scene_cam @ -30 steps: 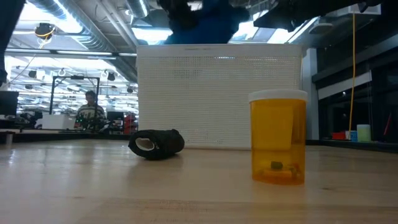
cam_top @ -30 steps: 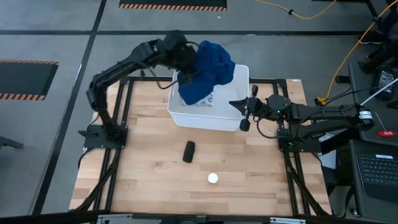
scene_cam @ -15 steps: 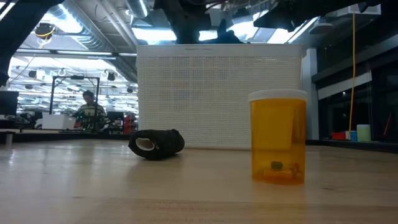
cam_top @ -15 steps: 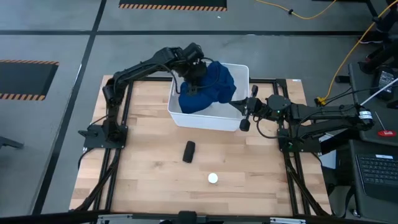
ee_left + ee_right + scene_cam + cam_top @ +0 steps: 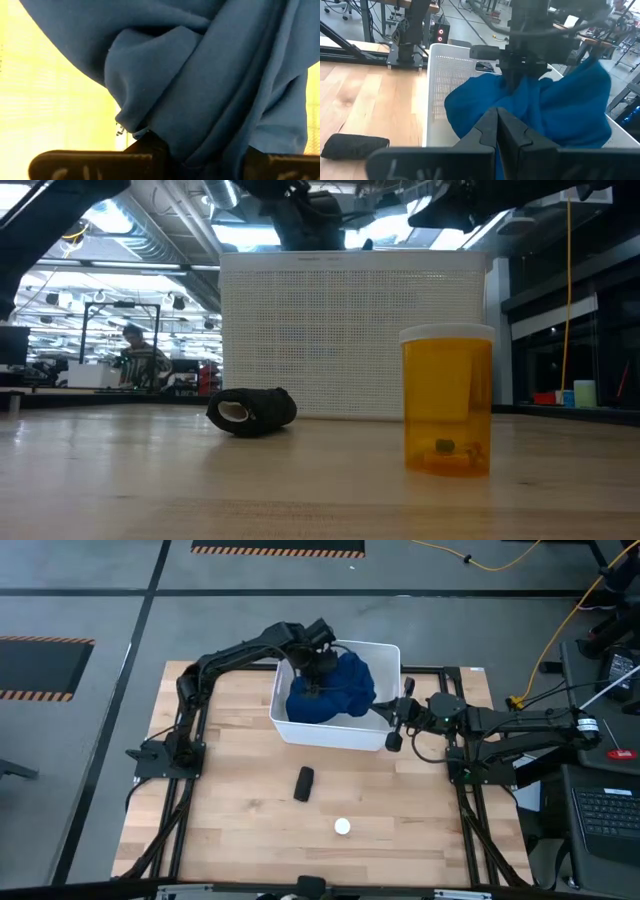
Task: Pick & place medical supplies in basket/bin
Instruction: Put the blue cloth into the white bin
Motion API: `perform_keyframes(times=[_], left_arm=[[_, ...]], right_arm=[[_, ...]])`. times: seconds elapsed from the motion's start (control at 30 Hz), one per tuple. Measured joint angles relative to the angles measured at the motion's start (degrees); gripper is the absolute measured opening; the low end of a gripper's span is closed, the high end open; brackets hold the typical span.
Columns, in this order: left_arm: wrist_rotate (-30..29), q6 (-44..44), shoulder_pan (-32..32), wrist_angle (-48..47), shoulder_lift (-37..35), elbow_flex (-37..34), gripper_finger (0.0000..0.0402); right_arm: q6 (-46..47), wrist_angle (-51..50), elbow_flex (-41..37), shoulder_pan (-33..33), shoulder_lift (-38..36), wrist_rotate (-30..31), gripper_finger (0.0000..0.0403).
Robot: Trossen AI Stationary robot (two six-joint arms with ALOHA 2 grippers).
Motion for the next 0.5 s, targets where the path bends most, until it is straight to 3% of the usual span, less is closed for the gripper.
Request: perform_keyframes(times=[0.5], left_arm=[[-0.2,8.1,-2.2,-5.4,7.2,0.0,0.0049]], right_arm=[[0.4,-1.0,0.0,0.0,1.7,0.0,0.0008]])
